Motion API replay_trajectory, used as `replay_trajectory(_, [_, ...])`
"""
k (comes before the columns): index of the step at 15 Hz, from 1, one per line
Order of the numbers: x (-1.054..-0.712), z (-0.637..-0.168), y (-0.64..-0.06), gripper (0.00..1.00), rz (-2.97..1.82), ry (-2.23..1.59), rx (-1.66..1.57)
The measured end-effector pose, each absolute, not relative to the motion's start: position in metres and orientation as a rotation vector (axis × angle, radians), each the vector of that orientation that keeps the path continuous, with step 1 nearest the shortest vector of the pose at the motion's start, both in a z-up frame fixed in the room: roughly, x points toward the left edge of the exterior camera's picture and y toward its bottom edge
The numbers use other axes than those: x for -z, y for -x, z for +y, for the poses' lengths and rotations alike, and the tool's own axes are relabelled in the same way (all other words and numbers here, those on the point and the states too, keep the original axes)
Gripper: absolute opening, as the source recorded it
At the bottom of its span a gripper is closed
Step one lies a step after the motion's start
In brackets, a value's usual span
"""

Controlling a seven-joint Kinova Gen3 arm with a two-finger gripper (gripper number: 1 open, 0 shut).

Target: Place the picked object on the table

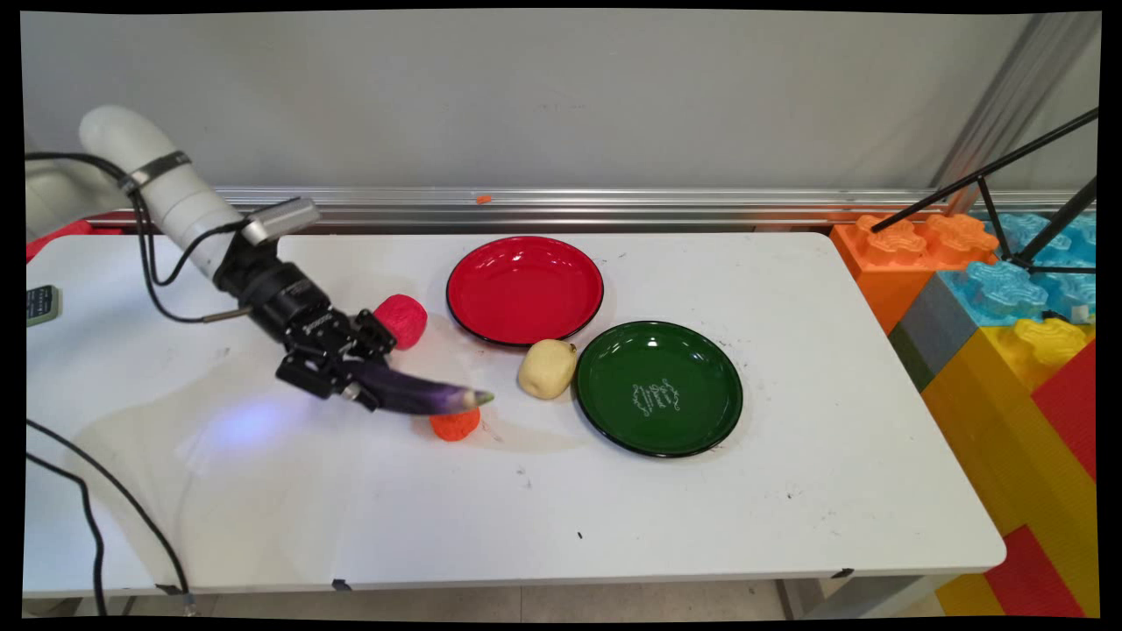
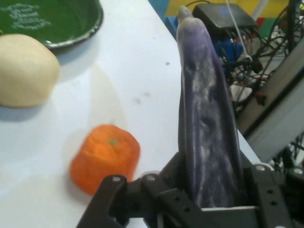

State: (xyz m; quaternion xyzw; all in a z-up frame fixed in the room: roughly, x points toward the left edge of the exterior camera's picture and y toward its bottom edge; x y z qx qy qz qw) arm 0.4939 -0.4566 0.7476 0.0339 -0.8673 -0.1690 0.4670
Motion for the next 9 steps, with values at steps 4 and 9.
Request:
replay_trajectory(4, [-0.733, -0.443, -0.497, 0.0, -2.137, -0.082, 0.45])
replay_trajectory(9, [-0.713, -0.433, -0.496, 0.0, -2.146, -0.086, 0.48])
